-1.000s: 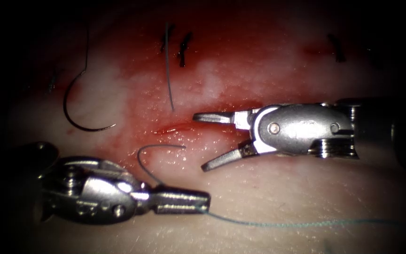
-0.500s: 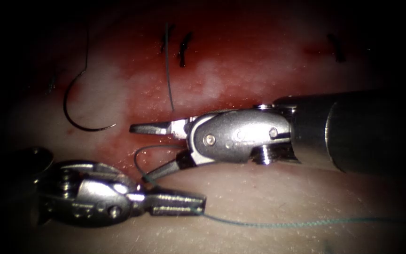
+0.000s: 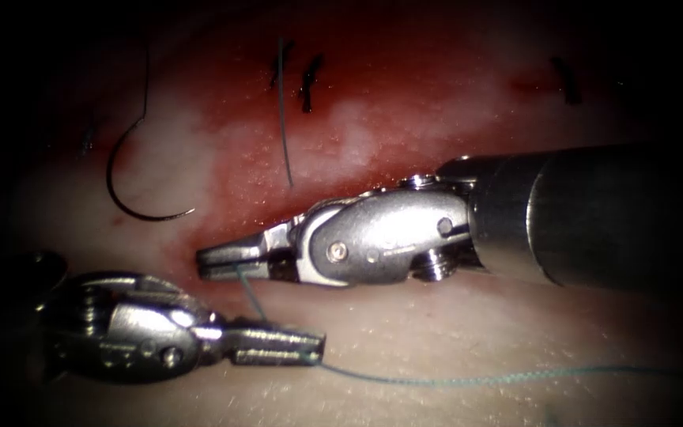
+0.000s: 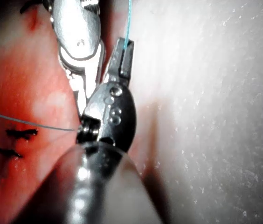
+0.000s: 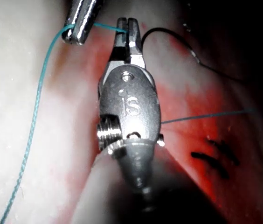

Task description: Wound Closure

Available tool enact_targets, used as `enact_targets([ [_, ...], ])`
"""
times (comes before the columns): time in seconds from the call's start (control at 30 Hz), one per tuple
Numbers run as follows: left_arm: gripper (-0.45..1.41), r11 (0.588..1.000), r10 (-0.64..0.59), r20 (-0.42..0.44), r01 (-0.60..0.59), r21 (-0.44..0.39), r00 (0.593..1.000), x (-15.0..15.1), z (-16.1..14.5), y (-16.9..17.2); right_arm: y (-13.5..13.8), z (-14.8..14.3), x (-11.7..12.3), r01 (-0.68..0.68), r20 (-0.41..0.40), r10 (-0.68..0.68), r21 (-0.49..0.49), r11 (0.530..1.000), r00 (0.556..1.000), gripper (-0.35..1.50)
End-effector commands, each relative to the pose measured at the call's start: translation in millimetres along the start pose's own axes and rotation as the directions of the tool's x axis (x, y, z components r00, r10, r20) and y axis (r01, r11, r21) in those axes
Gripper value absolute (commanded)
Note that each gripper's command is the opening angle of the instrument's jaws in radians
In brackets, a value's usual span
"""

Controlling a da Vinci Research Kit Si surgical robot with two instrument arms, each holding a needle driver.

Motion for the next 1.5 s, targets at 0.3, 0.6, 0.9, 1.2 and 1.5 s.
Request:
enact_targets([
  [0.3, 1.06, 0.991, -0.079, 0.129, 0.065, 0.114, 0.988, -0.4, 0.9, -0.2, 3.0, 1.8, -2.1, 0.006, 0.2, 0.008, -0.07, 0.998, 0.98, -0.35],
  [0.6, 1.1, 0.938, -0.17, 0.17, 0.106, 0.331, 0.971, 0.2, 1.9, -0.3, 6.1, 3.1, -4.7, 0.019, 0.334, 0.026, -0.129, 0.991, 0.942, -0.35],
  [0.9, 0.76, 0.867, -0.238, 0.339, 0.042, 0.496, 0.91, 0.2, 3.0, -0.9, 6.4, 4.4, -6.4, 0.024, 0.425, 0.033, -0.129, 0.991, 0.905, -0.35],
  [1.2, 0.63, 0.858, -0.119, 0.543, -0.188, 0.477, 0.831, 0.4, 8.4, -2.9, 6.3, 5.2, -6.6, 0.018, 0.479, 0.051, -0.138, 0.99, 0.876, -0.35],
  [1.5, 0.63, 0.859, -0.03, 0.654, -0.315, 0.403, 0.756, 0.5, 12.9, -5.1, 6.5, 5.2, -6.8, 0.017, 0.49, 0.056, -0.144, 0.989, 0.87, -0.35],
])
